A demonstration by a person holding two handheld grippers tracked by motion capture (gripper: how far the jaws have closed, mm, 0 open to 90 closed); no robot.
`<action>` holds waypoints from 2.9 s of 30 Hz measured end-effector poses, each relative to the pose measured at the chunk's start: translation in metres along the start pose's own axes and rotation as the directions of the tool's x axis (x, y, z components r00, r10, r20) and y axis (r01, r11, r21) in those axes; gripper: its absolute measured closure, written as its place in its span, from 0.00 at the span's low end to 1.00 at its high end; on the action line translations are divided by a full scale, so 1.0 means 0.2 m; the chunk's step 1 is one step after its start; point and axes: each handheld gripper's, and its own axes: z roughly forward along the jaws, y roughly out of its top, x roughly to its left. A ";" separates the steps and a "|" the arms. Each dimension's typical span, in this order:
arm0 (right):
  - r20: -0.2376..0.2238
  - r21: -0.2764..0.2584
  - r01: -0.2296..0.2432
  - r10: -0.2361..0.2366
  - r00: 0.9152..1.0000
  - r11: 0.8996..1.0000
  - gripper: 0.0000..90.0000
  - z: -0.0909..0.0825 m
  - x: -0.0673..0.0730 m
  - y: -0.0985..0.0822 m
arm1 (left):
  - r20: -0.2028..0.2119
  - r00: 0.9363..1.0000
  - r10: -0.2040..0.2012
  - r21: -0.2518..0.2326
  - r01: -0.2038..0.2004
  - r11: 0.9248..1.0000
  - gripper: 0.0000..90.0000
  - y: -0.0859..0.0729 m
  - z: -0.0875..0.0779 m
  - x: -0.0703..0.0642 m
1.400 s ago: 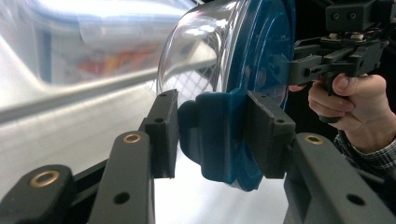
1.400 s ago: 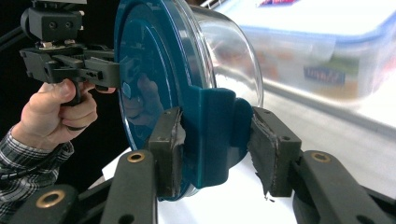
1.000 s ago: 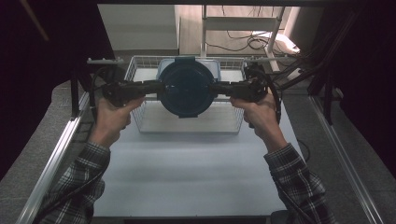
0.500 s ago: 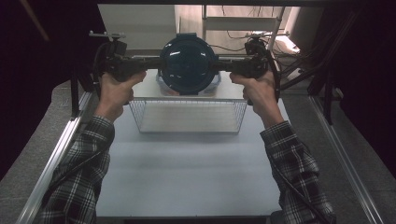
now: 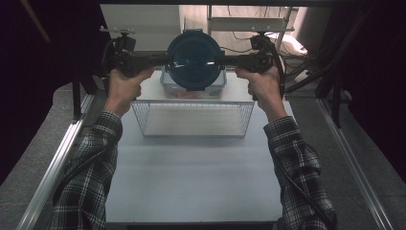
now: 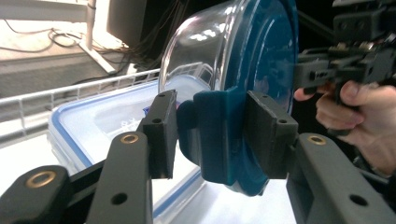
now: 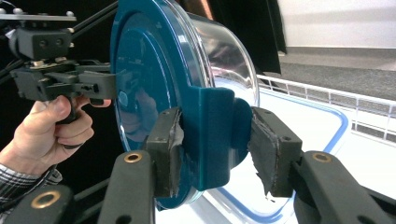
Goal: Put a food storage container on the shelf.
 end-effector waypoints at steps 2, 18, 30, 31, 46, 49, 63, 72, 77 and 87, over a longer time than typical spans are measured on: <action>0.006 -0.003 0.000 0.000 1.000 1.000 0.60 0.00 0.00 0.00 | -0.006 1.000 0.010 -0.001 -0.010 1.000 0.60 0.00 0.00 0.00; 0.021 -0.005 -0.042 0.043 0.999 0.999 0.54 0.05 -0.02 0.03 | -0.083 0.997 -0.002 -0.001 0.002 1.000 0.57 0.00 0.03 0.04; 0.201 -0.022 -0.005 0.009 0.979 1.000 0.61 0.09 -0.01 0.03 | -0.179 0.983 0.040 -0.012 -0.043 0.999 0.61 0.02 0.08 -0.02; 0.214 -0.025 0.005 0.001 0.977 1.000 0.62 0.09 0.00 0.03 | -0.180 0.983 0.036 -0.018 -0.040 0.999 0.61 0.02 0.08 -0.02; 0.186 0.016 0.135 -0.136 0.973 0.991 0.91 -0.06 0.15 -0.08 | -0.170 0.984 0.048 -0.059 -0.059 0.997 0.71 -0.06 -0.05 -0.04; 0.180 0.063 0.151 -0.160 0.971 0.987 0.98 -0.04 0.15 -0.13 | -0.169 0.984 0.048 -0.051 -0.057 0.997 0.74 -0.09 -0.05 -0.04; 0.236 0.044 0.126 -0.132 0.963 0.991 0.97 0.03 0.09 -0.10 | -0.166 0.985 0.051 -0.023 -0.056 0.998 0.74 -0.14 -0.01 -0.03; 0.192 0.035 0.199 -0.202 0.960 0.979 0.50 -0.02 0.14 -0.24 | -0.153 0.981 0.118 -0.011 -0.121 0.993 0.39 -0.26 -0.08 -0.10; 0.191 0.044 0.269 -0.273 0.943 0.962 0.25 -0.03 0.17 -0.38 | -0.157 0.973 0.167 0.029 -0.164 0.986 0.22 -0.39 -0.11 -0.17; 0.165 0.077 0.312 -0.320 0.933 0.947 0.07 -0.07 0.20 -0.62 | -0.137 0.977 0.164 0.077 -0.155 0.985 0.09 -0.66 -0.13 -0.24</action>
